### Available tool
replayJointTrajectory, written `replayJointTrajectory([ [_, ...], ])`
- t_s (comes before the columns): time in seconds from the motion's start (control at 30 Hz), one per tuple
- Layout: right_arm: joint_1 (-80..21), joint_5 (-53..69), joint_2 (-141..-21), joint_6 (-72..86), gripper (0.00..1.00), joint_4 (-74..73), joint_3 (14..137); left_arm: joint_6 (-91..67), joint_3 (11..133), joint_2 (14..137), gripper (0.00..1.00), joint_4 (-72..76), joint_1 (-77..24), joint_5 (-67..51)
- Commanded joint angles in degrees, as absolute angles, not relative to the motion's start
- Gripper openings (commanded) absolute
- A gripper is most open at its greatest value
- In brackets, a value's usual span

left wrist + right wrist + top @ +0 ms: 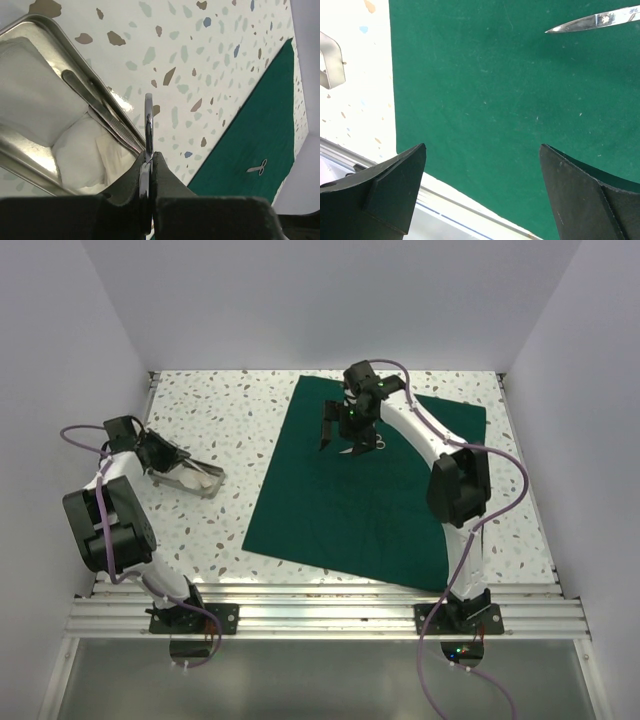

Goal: Prepare the surgical pack

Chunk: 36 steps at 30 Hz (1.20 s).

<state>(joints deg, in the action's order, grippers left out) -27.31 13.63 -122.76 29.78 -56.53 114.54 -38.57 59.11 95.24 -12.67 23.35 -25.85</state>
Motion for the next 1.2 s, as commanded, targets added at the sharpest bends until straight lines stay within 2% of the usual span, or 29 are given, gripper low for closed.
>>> replayJointTrajectory([
  [0.0, -26.5, 16.3, -123.3, 29.8, 0.99, -57.4, 117.3, -40.9, 58.5, 95.8, 0.00, -11.3, 23.9, -22.9],
  [0.3, -25.9, 16.8, -123.7, 30.6, 0.99, -56.9, 116.8, -43.6, 58.5, 98.4, 0.00, -10.5, 24.0, -21.7],
  [0.47, -25.9, 16.1, -124.5, 31.7, 0.99, -57.0, 117.2, -43.9, 58.5, 99.4, 0.07, -10.6, 24.6, -21.0],
  [0.67, -25.8, 16.9, -125.5, 32.2, 0.99, -57.6, 118.7, -44.0, 59.4, 100.4, 0.08, -11.1, 25.0, -20.4],
  [0.87, -25.8, 16.2, -125.7, 33.4, 0.99, -57.5, 117.6, -43.7, 59.6, 99.8, 0.22, -12.3, 25.2, -19.6],
  [0.9, -25.7, 15.1, -126.0, 34.4, 0.99, -57.7, 117.6, -43.6, 59.6, 99.8, 0.28, -12.9, 25.2, -19.4],
  [0.97, -25.2, 13.3, -126.5, 38.6, 0.99, -58.2, 117.8, -43.5, 59.5, 99.2, 0.34, -13.8, 25.2, -18.8],
  [1.17, -23.3, 6.9, -128.4, 53.1, 0.99, -58.5, 118.2, -43.4, 58.7, 97.2, 0.39, -14.1, 25.2, -19.1],
])
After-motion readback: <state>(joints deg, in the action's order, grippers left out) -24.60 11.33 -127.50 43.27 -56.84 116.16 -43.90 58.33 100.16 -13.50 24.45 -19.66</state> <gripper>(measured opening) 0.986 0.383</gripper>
